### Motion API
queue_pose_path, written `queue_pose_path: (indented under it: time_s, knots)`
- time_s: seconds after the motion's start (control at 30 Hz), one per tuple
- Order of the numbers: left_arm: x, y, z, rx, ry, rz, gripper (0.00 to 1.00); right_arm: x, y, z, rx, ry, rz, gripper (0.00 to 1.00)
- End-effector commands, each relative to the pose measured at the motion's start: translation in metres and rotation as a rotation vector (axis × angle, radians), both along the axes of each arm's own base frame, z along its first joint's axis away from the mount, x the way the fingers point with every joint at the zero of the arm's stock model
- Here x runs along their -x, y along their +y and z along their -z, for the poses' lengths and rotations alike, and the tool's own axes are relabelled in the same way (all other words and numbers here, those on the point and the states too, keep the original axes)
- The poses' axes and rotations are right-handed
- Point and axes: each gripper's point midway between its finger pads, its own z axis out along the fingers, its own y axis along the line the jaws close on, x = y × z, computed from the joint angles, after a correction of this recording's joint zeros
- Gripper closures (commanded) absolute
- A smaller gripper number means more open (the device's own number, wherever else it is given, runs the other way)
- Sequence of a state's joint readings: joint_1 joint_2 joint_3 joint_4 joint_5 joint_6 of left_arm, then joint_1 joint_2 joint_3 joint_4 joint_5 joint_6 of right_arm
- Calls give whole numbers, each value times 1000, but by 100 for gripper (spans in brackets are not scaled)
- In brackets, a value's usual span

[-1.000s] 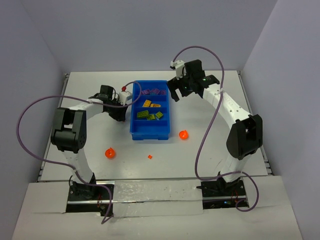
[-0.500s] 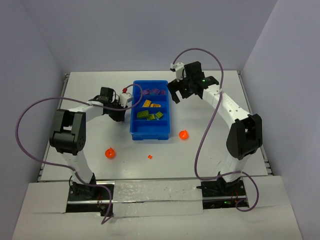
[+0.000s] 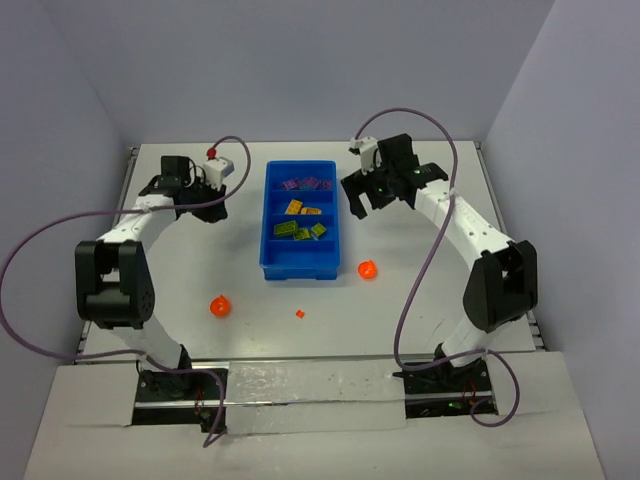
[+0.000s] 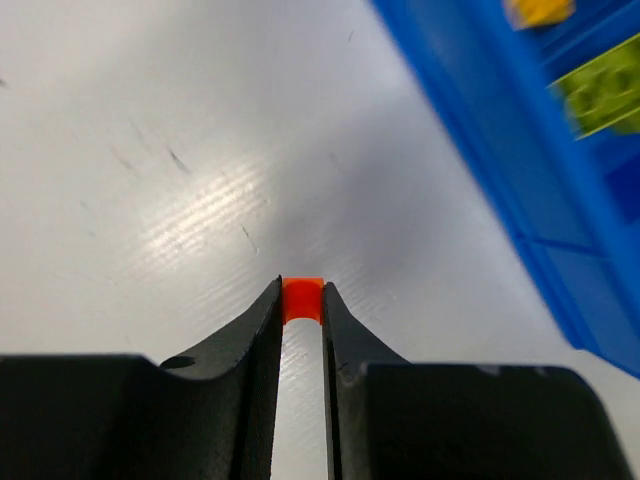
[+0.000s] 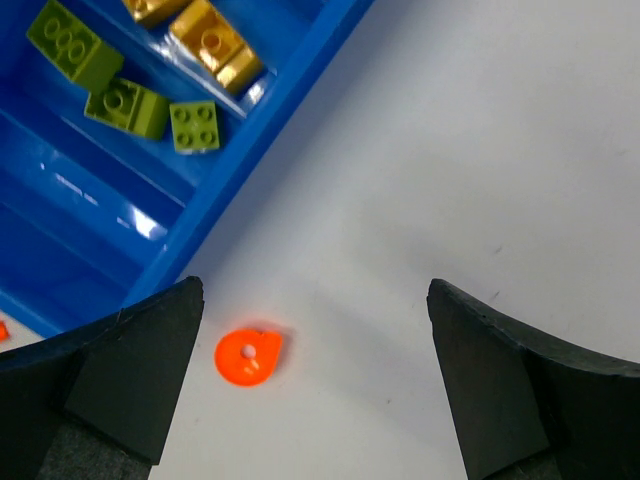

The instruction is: Sort the legos into containers by color

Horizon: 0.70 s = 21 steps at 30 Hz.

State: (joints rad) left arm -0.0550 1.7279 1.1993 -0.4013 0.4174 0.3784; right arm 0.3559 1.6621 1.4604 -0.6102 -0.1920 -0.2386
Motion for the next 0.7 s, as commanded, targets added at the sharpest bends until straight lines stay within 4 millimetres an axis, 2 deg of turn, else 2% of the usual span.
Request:
queue_pose_path:
  time_s: [0.0,0.1,0.13,0.23,0.27,0.37,0.53,0.67]
  knots:
    - [-3,-34,-83,110,-153,95,94,21,-17,-7,-22,5,19,0]
    - [7,-50,-95,138,-150,140,94,37,-28,0,-13,31,22,0]
    - [13,-57,-100,143,-157,170,94,44,-31,8,-3,50,16,0]
    - [34,-85,-103,158,-140,284,94,58,-38,20,18,81,11,0]
    - [48,-100,-100,162,-116,351,94,66,-40,25,26,94,7,0]
    - [76,-127,-89,145,-66,473,95,79,-44,37,27,128,3,0]
    - [100,-154,-75,150,-14,562,96,97,-45,49,18,198,-5,2]
    - [112,-167,-58,127,39,618,95,105,-47,54,24,229,-6,3]
